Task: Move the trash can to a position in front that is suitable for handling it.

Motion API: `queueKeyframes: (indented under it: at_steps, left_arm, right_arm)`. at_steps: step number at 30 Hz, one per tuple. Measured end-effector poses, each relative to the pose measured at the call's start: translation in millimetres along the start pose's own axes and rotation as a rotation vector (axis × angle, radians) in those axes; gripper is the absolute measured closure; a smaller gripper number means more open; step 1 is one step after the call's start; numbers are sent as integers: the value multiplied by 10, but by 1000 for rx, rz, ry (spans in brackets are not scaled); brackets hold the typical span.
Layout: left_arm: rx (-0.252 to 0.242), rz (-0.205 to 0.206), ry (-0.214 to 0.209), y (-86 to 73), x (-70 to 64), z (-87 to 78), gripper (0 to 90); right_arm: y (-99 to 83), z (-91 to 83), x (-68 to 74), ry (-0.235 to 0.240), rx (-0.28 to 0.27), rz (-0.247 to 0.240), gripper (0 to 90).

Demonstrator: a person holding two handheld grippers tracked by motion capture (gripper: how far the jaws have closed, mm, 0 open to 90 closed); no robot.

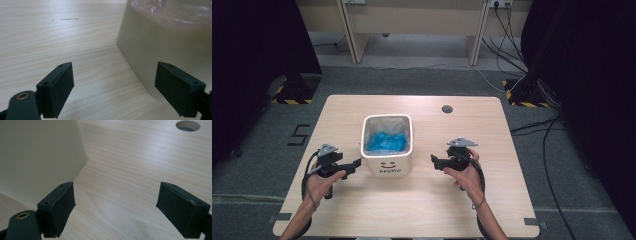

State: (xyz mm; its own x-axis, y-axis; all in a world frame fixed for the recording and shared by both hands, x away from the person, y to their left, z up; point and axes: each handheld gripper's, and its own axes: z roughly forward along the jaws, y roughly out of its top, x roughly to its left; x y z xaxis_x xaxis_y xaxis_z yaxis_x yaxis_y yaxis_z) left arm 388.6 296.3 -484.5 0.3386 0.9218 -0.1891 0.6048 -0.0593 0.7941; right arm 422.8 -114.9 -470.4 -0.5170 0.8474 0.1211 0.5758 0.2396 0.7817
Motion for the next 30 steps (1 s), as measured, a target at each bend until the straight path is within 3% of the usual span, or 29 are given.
queueKeyframes:
  at_steps: [10, 19, 23, 27, 30]
  left_arm:
    - [-11, -44, -15, 133, 19, 146, 146]
    - [-5, -14, -22, 192, -46, 182, 155]
    - [-2, -9, -27, 202, -77, 182, 159]
    - [-1, 23, -60, 219, -218, 202, 161]
    - [-3, 44, -62, 231, -299, 234, 164]
  right_arm:
    - [244, 276, 107, 31, 11, 15, 151]
    - [314, 404, 143, 73, 8, 72, 156]
    - [309, 401, 138, 85, 3, 65, 158]
    - [269, 366, 83, 131, -2, 103, 159]
    - [216, 316, 28, 131, 0, 107, 177]
